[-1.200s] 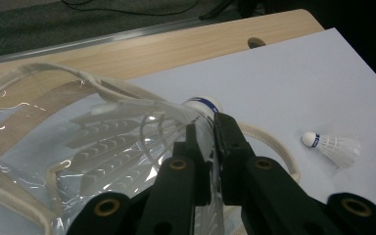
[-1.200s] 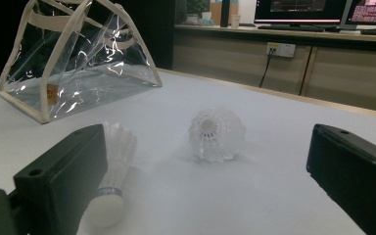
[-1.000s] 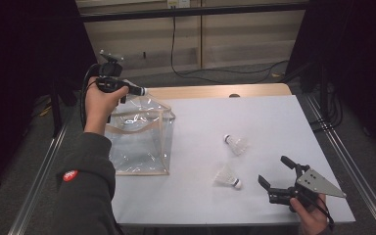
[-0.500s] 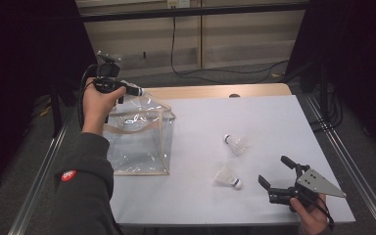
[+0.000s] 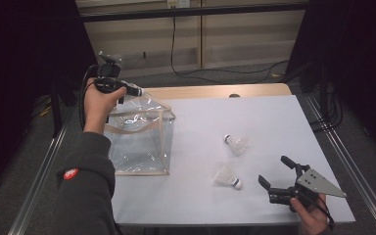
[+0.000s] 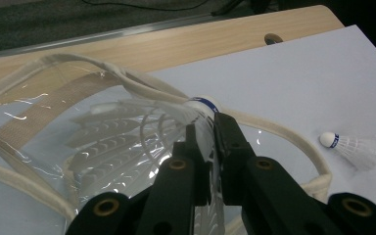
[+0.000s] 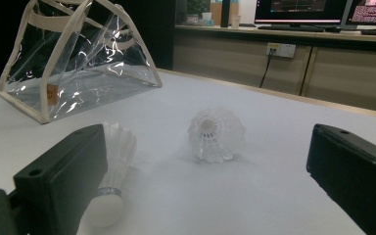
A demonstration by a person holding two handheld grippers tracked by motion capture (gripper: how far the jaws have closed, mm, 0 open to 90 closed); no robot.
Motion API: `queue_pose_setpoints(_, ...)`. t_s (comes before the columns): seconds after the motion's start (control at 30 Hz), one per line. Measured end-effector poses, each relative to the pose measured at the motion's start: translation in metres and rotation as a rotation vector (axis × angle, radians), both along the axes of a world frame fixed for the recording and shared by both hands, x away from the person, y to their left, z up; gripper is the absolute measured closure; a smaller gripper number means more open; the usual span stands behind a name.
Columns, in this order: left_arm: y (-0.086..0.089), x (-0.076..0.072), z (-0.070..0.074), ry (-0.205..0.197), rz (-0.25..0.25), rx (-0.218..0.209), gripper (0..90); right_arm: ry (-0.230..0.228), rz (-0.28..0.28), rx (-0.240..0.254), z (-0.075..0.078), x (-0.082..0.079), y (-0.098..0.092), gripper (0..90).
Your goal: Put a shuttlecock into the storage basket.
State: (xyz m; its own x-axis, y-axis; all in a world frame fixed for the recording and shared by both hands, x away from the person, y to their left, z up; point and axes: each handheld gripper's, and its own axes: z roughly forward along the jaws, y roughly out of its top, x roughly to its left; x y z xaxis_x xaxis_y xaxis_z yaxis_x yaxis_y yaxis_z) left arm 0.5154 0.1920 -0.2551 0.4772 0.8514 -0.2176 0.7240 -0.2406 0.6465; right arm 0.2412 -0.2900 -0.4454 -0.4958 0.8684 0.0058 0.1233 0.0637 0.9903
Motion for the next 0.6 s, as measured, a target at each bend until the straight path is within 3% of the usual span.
queue_pose_setpoints(0.6, 0.0038, 0.0028, -0.0021, -0.005, 0.032, 0.012, 85.9, -0.004, 0.003, 0.001, 0.0, 0.0001, 0.0003, 1.6)
